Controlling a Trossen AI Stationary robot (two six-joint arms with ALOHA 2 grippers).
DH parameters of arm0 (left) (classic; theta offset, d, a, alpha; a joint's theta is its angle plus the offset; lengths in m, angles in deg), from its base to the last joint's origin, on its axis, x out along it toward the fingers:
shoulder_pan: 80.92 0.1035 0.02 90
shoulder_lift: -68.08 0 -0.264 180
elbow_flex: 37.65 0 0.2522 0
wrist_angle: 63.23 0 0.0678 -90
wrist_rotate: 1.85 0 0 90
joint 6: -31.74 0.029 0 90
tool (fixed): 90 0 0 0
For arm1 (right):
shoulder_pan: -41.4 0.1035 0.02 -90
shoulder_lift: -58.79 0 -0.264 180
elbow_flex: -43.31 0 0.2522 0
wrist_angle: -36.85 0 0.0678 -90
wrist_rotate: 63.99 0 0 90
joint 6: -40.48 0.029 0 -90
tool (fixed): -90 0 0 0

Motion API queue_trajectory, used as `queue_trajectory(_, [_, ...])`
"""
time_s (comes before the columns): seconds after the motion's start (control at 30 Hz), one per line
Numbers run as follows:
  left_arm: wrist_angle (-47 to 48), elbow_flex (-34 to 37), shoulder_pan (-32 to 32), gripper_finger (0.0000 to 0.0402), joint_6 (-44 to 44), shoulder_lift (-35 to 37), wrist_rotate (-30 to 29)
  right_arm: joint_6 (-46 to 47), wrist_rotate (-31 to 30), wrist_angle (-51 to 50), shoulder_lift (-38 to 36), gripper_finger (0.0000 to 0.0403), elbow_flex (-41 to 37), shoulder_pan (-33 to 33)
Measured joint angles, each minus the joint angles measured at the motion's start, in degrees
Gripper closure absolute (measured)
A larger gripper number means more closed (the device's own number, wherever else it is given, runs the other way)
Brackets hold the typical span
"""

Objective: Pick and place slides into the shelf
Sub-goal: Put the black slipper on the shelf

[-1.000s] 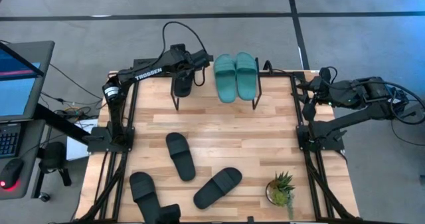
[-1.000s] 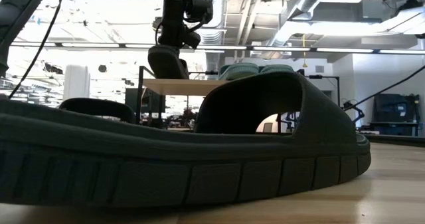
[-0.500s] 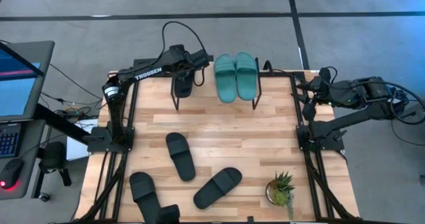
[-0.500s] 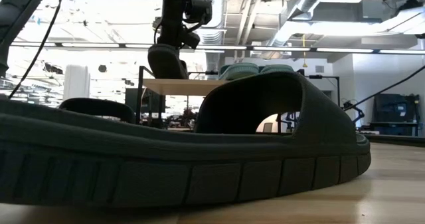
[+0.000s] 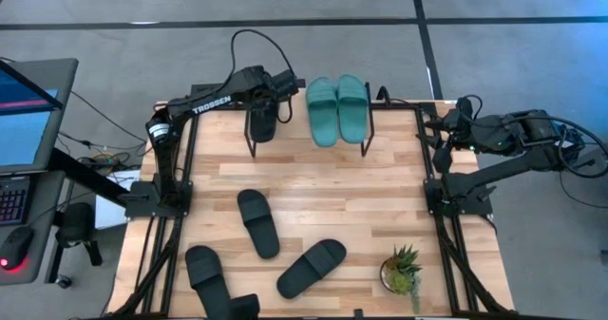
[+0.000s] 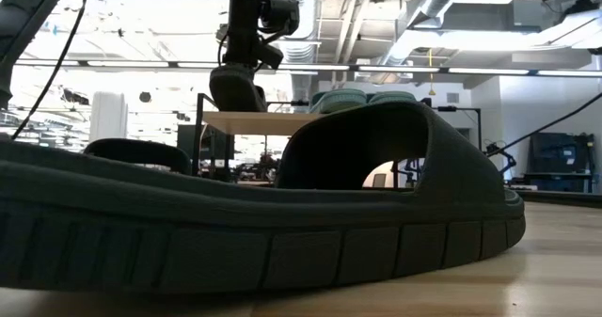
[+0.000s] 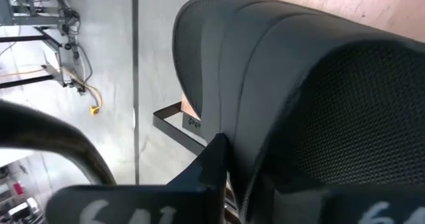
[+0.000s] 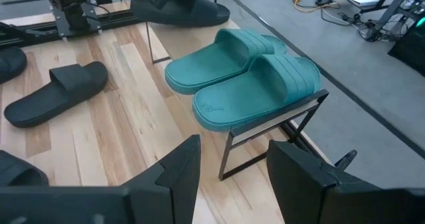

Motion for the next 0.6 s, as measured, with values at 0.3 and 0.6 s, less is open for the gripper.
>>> queue_trajectory(0.3, [0.0, 0.0, 0.0, 0.0359, 2.7, 0.0, 3.5, 0.0, 0.0, 0.0, 0.0, 0.0242, 0.0, 0.0])
queue_trajectory(0.6, [-0.1, 0.0, 0.0, 0.031, 3.8, 0.1, -1.2, 0.0, 0.0, 0.0, 0.0, 0.0242, 0.0, 0.0])
